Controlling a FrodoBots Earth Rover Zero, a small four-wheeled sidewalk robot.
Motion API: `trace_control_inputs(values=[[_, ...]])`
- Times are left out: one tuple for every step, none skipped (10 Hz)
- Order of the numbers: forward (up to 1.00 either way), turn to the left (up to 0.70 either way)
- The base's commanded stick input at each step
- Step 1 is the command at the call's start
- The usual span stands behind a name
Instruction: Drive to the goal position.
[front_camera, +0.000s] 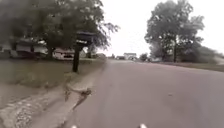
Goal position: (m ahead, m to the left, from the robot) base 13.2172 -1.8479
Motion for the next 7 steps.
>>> trace_control_inputs(values=[[1.00, 0.00], [1.00, 0.00], [1.00, 0.00], [1.00, 0.00], [1.00, 0.00], [1.00, -0.02], [1.00, -0.10]])
